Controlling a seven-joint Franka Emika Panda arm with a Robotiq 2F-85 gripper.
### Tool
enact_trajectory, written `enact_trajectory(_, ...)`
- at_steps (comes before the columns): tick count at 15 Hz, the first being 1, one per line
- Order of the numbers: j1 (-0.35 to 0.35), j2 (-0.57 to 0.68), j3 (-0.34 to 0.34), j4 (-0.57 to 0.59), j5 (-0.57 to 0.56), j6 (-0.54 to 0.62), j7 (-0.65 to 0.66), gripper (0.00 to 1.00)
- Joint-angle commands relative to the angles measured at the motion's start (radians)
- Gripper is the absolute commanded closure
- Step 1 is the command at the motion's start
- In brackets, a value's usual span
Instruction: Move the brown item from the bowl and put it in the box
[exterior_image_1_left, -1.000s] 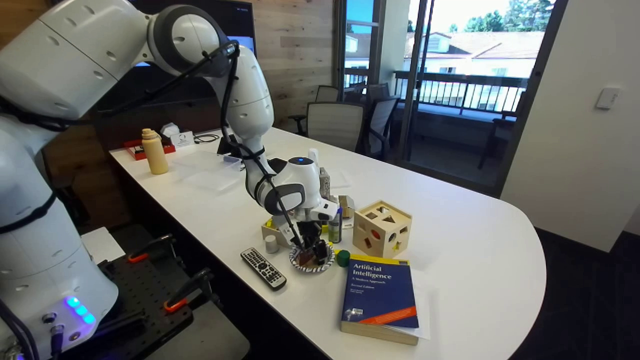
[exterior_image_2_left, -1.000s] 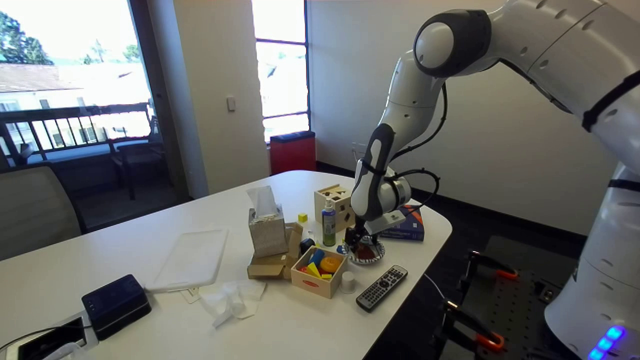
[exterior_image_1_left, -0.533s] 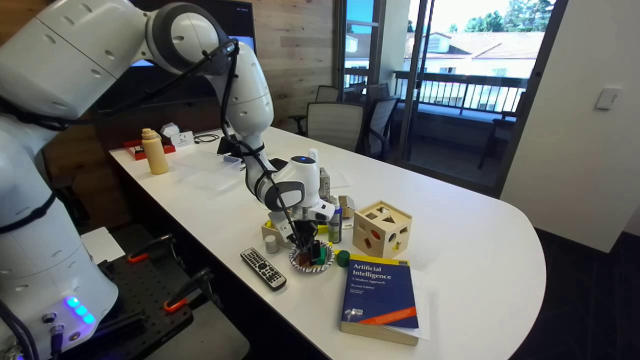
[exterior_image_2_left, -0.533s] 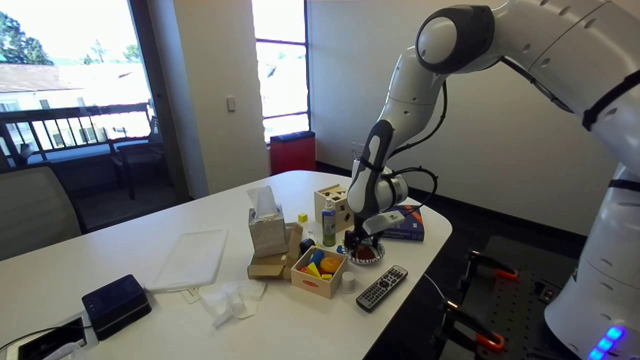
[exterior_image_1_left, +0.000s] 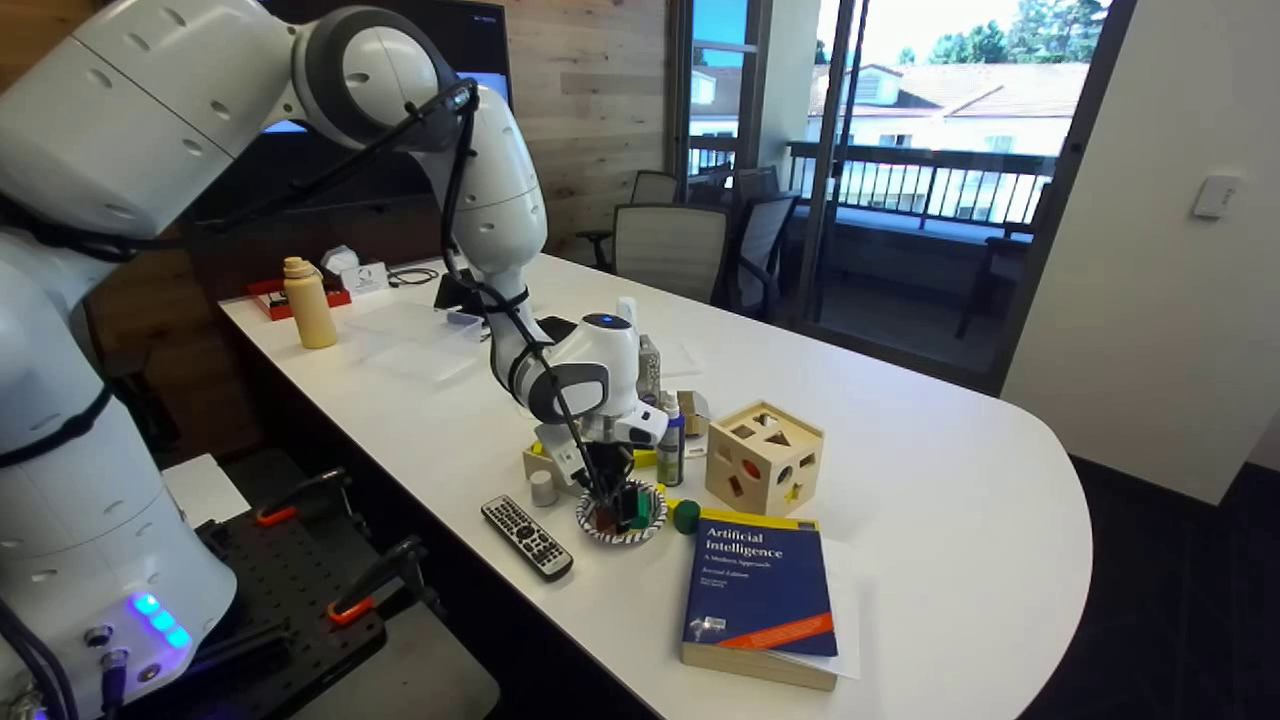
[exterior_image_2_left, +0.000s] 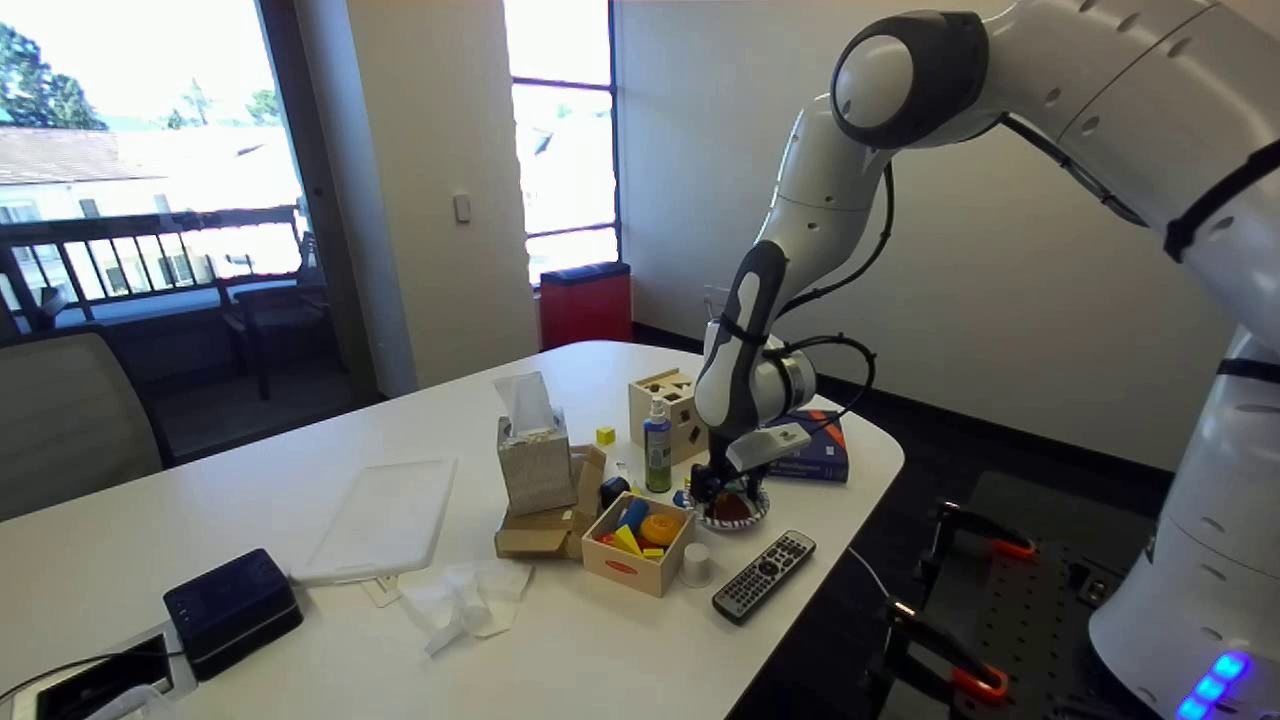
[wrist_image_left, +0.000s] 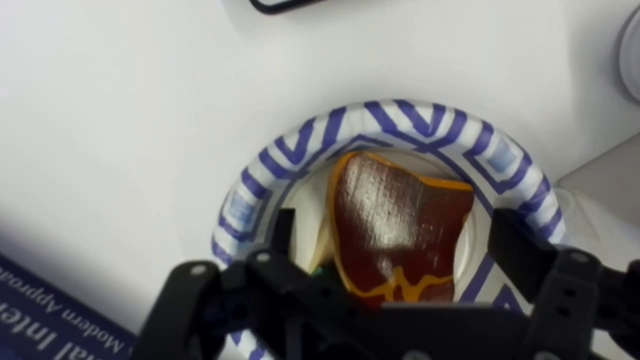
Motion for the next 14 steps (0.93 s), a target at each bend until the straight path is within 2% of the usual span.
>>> enact_trajectory(1, -0.001, -0.006, 0.002, 0.003, 0.024, -0.027, 0.0, 0.27)
enact_trajectory(5, 0.001, -0.007, -0.001, 0.001, 0.023, -0.026, 0.0, 0.56)
enact_trajectory(11, -0.006, -0.018, 0.005, -0.005, 0.022, -0.023, -0.007, 0.57)
enact_trajectory(14, -0.015, -0.067, 0.011, -0.033, 0.022, -0.009, -0.019, 0.57)
